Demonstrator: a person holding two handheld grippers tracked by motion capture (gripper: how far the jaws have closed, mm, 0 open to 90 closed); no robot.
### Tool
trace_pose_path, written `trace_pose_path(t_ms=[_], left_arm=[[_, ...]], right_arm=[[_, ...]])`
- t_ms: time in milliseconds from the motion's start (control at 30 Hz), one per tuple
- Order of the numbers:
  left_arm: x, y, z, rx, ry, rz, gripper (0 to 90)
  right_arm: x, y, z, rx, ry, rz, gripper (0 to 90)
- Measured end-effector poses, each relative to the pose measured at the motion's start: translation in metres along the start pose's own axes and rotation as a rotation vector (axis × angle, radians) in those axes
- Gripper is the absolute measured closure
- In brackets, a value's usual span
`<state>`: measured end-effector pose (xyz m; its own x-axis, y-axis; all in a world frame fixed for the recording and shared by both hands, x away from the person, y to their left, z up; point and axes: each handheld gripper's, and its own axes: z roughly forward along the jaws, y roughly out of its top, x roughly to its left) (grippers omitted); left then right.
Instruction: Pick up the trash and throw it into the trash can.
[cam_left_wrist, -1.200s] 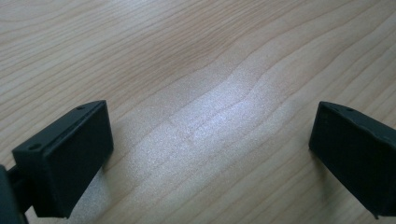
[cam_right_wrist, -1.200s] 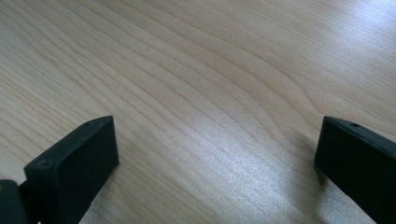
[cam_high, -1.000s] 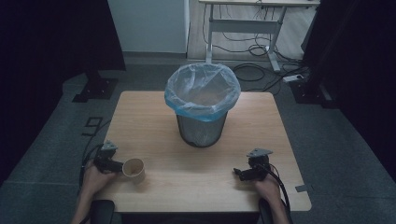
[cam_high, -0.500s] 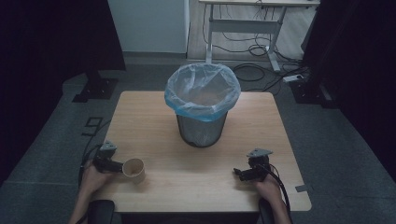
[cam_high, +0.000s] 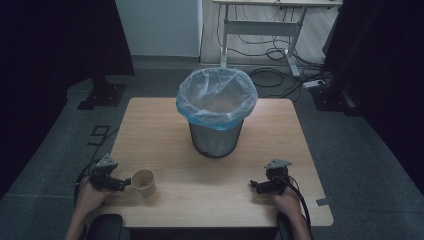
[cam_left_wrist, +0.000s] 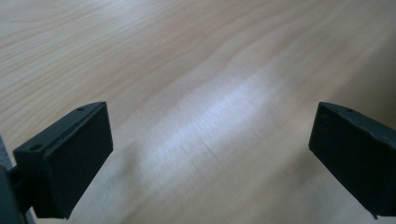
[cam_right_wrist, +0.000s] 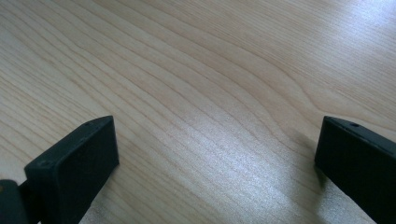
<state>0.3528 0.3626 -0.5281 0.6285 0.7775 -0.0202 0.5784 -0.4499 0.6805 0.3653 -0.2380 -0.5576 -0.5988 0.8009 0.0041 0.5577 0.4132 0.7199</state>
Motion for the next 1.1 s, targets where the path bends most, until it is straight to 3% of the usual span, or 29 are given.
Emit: trace_pose_path(t_ms=[267, 500, 1100], left_arm=[[-0.014, -0.006, -0.016, -0.012, -0.043, 0.028, 0.0], [-0.028, 0.0, -0.021, -0.028, -0.079, 0.051, 0.0], [-0.062, 0.018, -0.006, -0.044, -0.178, 0.126, 0.0]], right_arm=[[0.0, 0.0, 0.0, 0.0, -0.001, 0.001, 0.0], [0.001, 0.0, 0.0, 0.0, -0.002, 0.004, 0.0], [0.001, 0.0, 0.0, 0.0, -0.002, 0.003, 0.0]])
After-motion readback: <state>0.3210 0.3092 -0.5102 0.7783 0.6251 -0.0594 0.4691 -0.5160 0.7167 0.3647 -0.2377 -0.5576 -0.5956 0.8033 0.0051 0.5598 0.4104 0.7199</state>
